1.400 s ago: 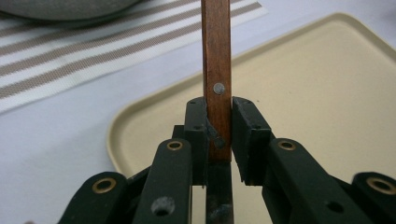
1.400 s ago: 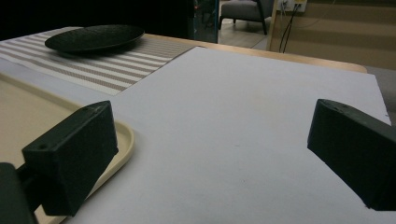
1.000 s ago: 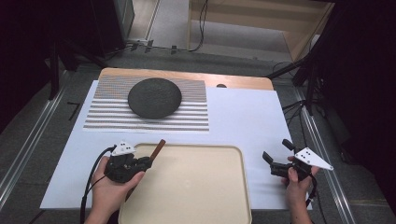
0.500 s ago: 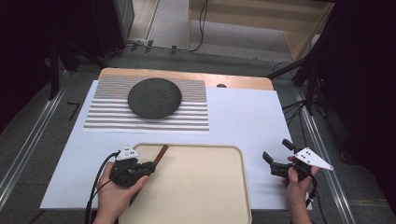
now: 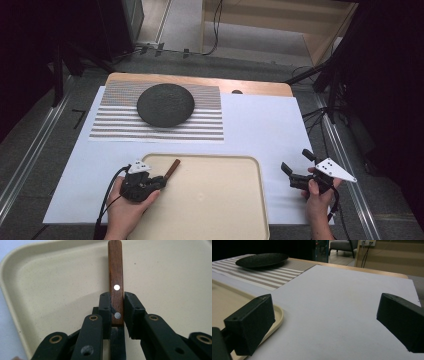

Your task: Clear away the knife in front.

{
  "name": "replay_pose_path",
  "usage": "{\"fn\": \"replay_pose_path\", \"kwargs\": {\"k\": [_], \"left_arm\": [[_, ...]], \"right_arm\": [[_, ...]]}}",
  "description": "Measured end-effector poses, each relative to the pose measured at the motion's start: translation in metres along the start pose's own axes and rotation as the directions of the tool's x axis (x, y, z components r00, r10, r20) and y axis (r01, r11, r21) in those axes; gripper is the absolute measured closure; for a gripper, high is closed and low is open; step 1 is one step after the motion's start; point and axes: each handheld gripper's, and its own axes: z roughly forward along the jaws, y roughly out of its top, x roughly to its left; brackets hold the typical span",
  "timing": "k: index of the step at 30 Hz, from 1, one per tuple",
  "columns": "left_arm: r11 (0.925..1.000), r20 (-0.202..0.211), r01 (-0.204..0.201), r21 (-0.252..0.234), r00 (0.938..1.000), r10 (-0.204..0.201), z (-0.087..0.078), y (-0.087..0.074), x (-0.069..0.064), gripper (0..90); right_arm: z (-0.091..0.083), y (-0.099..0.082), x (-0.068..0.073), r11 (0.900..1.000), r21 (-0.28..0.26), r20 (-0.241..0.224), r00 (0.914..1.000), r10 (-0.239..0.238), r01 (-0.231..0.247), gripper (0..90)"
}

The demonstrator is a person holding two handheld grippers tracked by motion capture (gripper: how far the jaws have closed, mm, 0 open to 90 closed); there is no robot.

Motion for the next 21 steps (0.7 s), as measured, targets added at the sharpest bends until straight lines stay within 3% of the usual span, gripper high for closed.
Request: {"fn": "replay_pose_path", "kwargs": {"k": [8, 11, 13, 17, 21], "left_arm": [[0.9999, -0.006, 0.008, 0.006, 0.9999, -0.008, 0.000, 0.001, 0.000, 76.1], [0.9998, -0.001, 0.012, -0.014, 0.9999, -0.012, -0.003, 0.004, 0.002, 67.6], [0.9991, 0.003, -0.004, -0.041, 1.0000, 0.005, -0.006, 0.006, 0.002, 66.8], [0.9975, 0.053, -0.060, -0.037, 0.9967, 0.062, -0.004, 0.013, -0.003, 87.1], [0.9915, 0.053, -0.129, 0.017, 0.9904, 0.128, 0.009, 0.019, -0.011, 89.9]], "right_arm": [[0.000, 0.000, 0.000, 1.0000, -0.001, 0.003, 1.0000, 0.000, 0.000, 0.2], [0.000, 0.000, 0.000, 1.0000, 0.000, 0.002, 1.0000, 0.000, 0.000, 0.2], [0.000, 0.000, 0.000, 1.0000, -0.001, 0.002, 1.0000, 0.001, -0.001, 0.2], [0.000, 0.000, 0.000, 1.0000, 0.002, 0.001, 1.0000, 0.000, 0.000, 0.1], [0.001, 0.000, 0.000, 1.0000, 0.005, 0.002, 1.0000, -0.003, 0.003, 0.2]]}}
